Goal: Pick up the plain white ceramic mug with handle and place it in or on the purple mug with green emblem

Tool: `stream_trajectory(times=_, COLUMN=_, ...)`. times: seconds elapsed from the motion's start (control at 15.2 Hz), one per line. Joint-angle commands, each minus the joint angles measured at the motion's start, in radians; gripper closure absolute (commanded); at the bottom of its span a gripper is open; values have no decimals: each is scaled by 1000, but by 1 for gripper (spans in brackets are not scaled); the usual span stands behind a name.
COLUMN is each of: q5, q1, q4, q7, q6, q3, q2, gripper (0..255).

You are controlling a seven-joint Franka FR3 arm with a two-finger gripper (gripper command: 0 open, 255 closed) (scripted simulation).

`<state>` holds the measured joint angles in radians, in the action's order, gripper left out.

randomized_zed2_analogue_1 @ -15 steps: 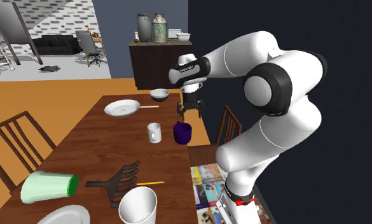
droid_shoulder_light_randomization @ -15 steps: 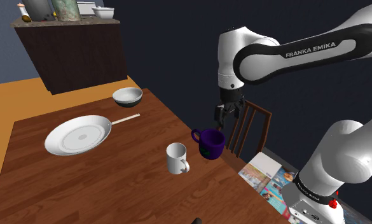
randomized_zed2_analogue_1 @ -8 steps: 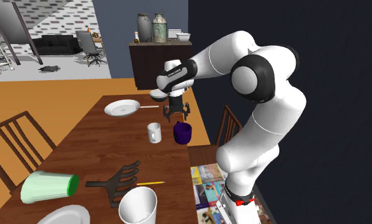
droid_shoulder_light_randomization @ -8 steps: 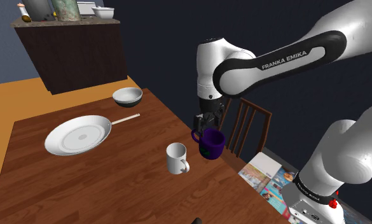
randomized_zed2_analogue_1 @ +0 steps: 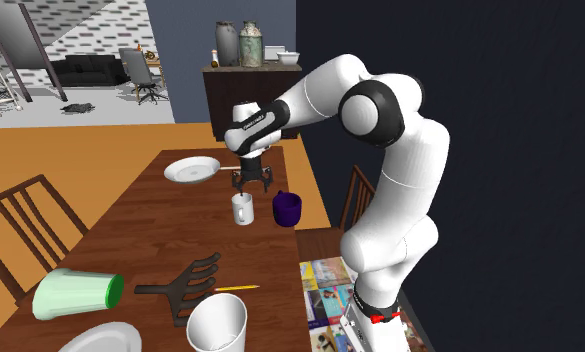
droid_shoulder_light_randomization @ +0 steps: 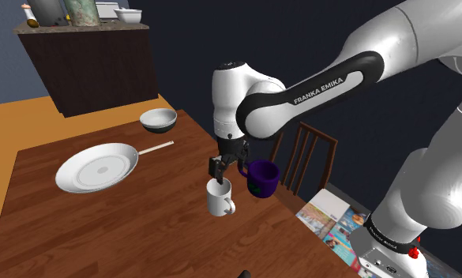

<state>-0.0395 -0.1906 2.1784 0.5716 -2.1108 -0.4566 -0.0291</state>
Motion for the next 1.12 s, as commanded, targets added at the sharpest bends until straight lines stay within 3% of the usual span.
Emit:
stream_trajectory(times=0.0, q5=18, q1=-8, q4=-3, q7=21, q6=-40, q3=-9, q2=38, gripper=0)
stream_trajectory(times=0.46, q5=44, q1=-11, q4=40, q7=40, q6=-127, q3=-10, q2=87, gripper=0)
stream_trajectory(times=0.92, q5=44, q1=-11, q4=40, q7=40, q6=-127, q3=-10, q2=87, gripper=0)
stream_trajectory(times=0.99, q5=44, q1=-11, q4=40, q7=40, q6=-127, q3=-10, q2=87, gripper=255)
stream_trajectory(times=1.06, q5=44, q1=-11, q4=40, q7=40, q6=-127, q3=-10, q2=87, gripper=255)
